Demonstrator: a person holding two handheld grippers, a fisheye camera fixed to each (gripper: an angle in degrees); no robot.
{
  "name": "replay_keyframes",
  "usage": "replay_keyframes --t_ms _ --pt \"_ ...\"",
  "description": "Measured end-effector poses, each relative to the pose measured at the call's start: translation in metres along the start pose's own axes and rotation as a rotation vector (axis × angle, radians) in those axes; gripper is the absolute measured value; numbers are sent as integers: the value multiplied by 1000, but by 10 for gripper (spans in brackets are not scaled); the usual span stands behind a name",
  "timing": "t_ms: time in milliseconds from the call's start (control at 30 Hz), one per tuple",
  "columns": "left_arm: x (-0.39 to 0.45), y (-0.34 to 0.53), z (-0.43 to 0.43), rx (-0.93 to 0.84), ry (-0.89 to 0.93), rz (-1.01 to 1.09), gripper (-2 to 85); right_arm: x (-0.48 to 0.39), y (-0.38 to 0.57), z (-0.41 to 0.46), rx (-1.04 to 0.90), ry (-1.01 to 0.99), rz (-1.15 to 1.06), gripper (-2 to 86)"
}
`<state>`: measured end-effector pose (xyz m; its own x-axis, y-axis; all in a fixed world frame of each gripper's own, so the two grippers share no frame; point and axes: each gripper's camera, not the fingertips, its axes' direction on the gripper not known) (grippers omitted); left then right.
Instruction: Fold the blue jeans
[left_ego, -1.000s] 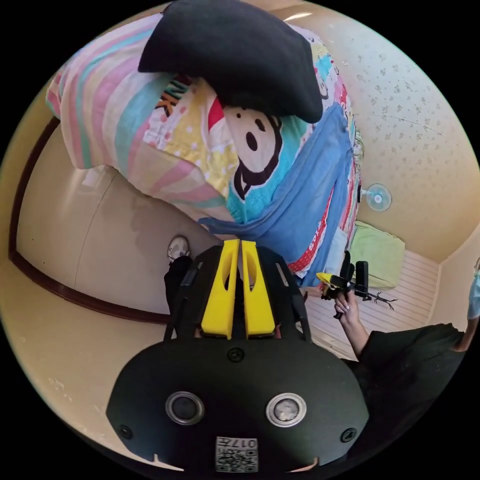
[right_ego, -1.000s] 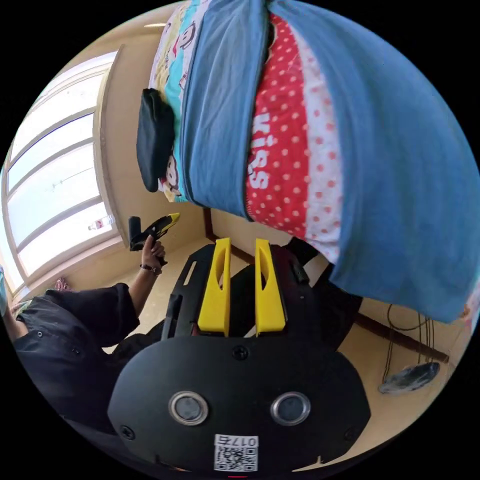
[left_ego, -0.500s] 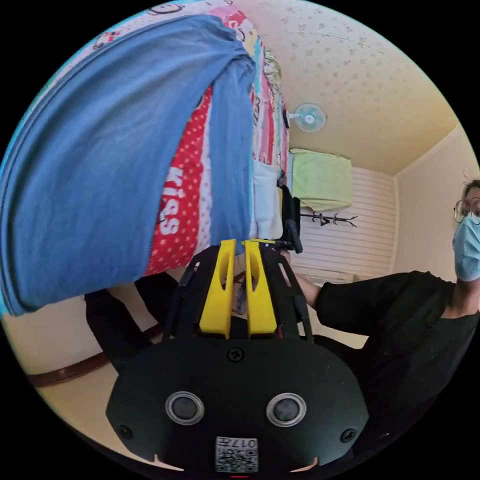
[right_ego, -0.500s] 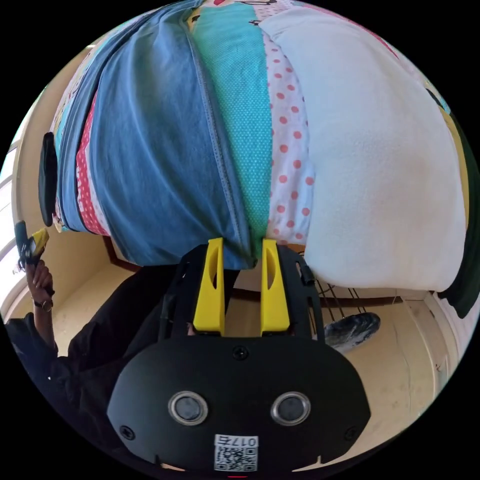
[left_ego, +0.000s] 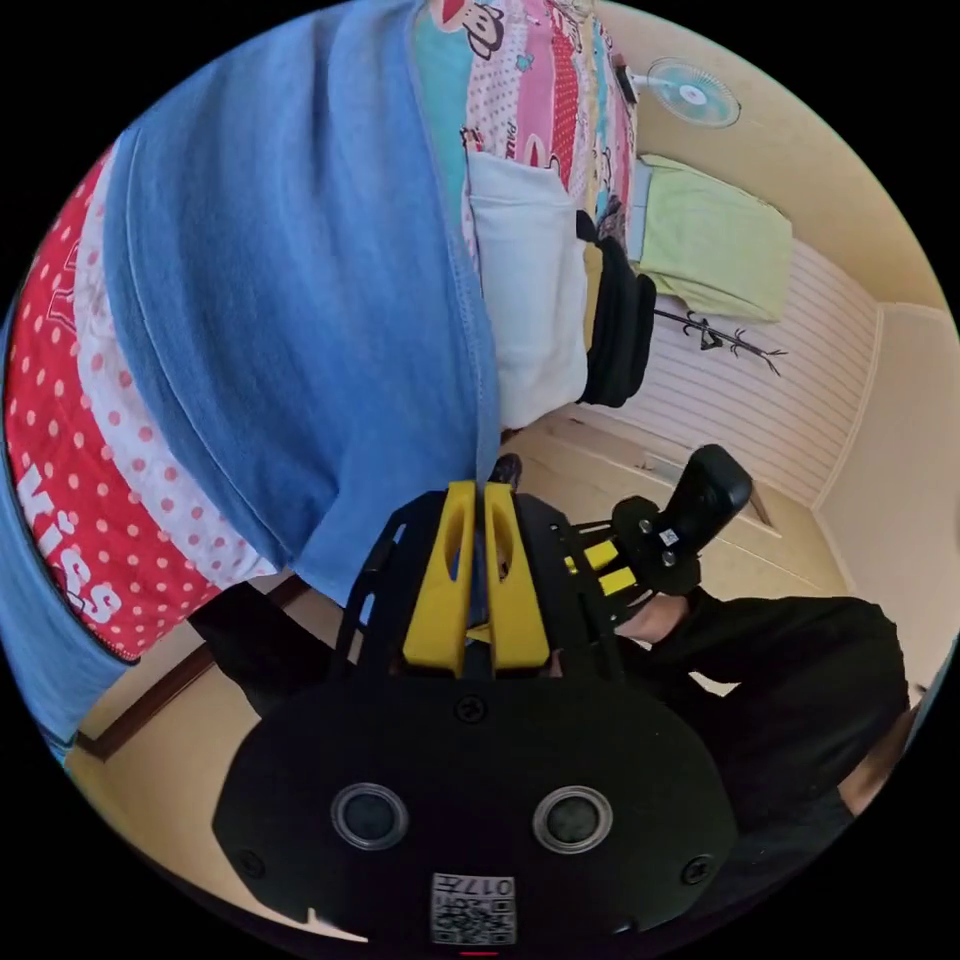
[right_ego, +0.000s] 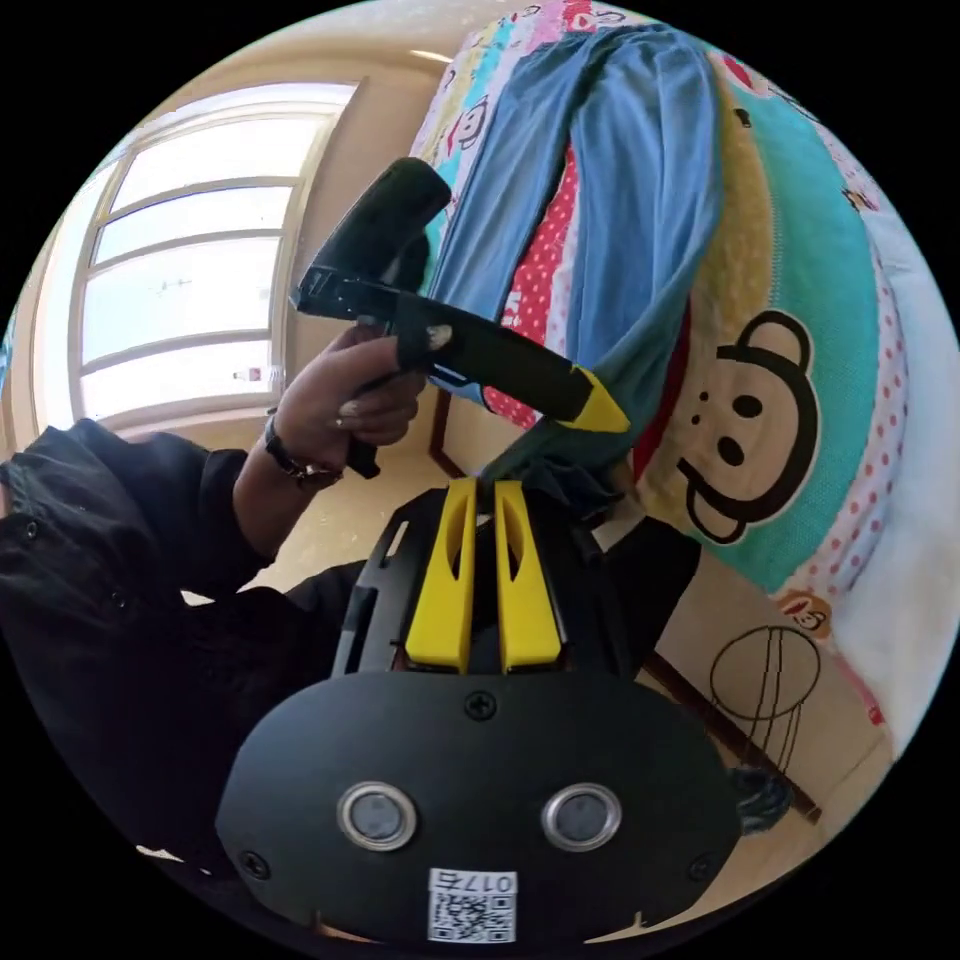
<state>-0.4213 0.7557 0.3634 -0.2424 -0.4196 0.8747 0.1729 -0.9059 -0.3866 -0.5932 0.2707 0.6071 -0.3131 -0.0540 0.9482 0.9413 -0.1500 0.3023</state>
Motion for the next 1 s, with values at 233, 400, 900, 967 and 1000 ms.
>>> replay_keyframes --t_ms 233,400,900,967,1000 --pt "-25 69 -58 234 199 -93 -8 40 -89 -63 -334 422 -141 89" --pt "-36 97 -87 378 324 -159 -8 100 -244 -172 8 400 -49 124" --pt "-67 178 -146 725 983 -187 -8 146 -413 -229 745 52 258 13" --pt "-79 189 -150 798 1170 -185 -8 108 -444 -221 730 48 192 8" --pt "-85 198 -153 846 1277 -184 -8 97 -454 -217 724 51 172 7"
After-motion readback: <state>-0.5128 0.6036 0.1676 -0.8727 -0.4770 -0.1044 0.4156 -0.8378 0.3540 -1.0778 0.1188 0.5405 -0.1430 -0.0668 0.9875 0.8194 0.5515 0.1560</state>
